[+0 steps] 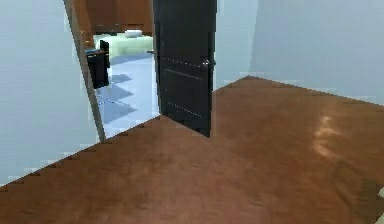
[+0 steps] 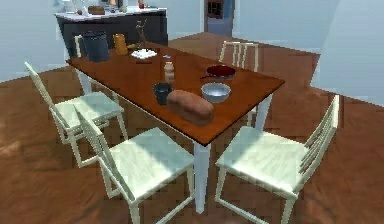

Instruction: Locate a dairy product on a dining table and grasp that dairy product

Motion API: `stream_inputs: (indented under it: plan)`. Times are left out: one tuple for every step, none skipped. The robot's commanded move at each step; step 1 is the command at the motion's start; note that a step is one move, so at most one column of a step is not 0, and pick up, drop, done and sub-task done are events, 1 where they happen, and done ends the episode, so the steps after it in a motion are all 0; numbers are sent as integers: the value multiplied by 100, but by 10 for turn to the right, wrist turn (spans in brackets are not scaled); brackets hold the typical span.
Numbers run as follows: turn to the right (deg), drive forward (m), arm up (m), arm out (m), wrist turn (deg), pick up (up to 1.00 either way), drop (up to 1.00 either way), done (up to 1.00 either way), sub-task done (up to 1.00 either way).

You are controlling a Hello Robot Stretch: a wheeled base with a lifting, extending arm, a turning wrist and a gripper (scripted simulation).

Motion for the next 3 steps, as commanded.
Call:
stream_inputs:
  plan:
    - [0,45,0,0,0,0,0,0,0]
    - [420,0,0,0,0,0,0,0,0]
    - [0,100,0,0,0,0,0,0,0]
